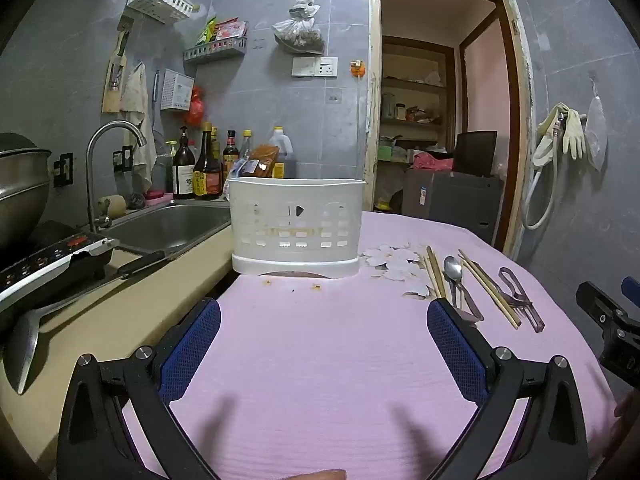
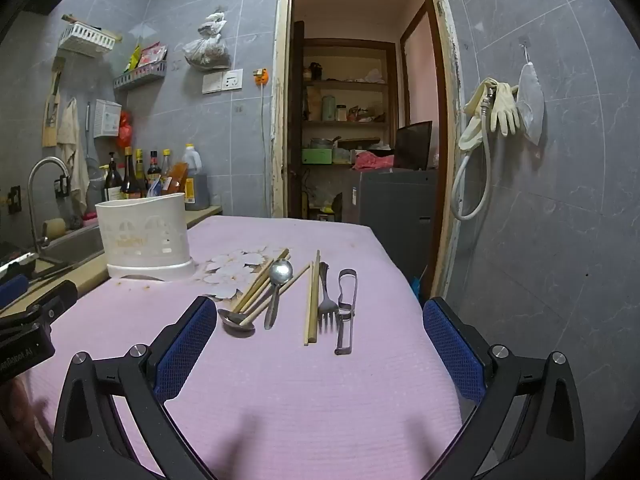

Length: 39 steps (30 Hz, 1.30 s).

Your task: Organize utensils

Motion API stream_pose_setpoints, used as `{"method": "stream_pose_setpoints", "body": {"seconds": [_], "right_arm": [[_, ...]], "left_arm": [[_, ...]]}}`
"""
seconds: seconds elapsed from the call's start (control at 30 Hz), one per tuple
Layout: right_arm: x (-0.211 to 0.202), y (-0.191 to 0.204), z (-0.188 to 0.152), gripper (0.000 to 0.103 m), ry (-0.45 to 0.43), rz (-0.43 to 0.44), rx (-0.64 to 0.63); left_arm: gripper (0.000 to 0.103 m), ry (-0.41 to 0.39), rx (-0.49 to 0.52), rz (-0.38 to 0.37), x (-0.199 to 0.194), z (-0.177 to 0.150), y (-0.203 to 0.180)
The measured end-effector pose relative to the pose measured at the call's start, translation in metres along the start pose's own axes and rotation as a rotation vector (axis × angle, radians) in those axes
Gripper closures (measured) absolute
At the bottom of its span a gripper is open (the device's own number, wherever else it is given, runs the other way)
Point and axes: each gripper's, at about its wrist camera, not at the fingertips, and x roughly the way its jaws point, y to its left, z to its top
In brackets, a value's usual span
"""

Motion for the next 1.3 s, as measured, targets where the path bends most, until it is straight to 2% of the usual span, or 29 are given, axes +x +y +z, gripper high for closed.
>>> {"method": "stream_pose_setpoints", "body": {"seconds": [1.3], "right_arm": [[0.000, 0.006, -0.001, 0.000, -0.003, 0.013, 0.000]], "left_arm": [[0.002, 0.000, 0.000, 0.004, 0.001, 0.000, -0.001]]}}
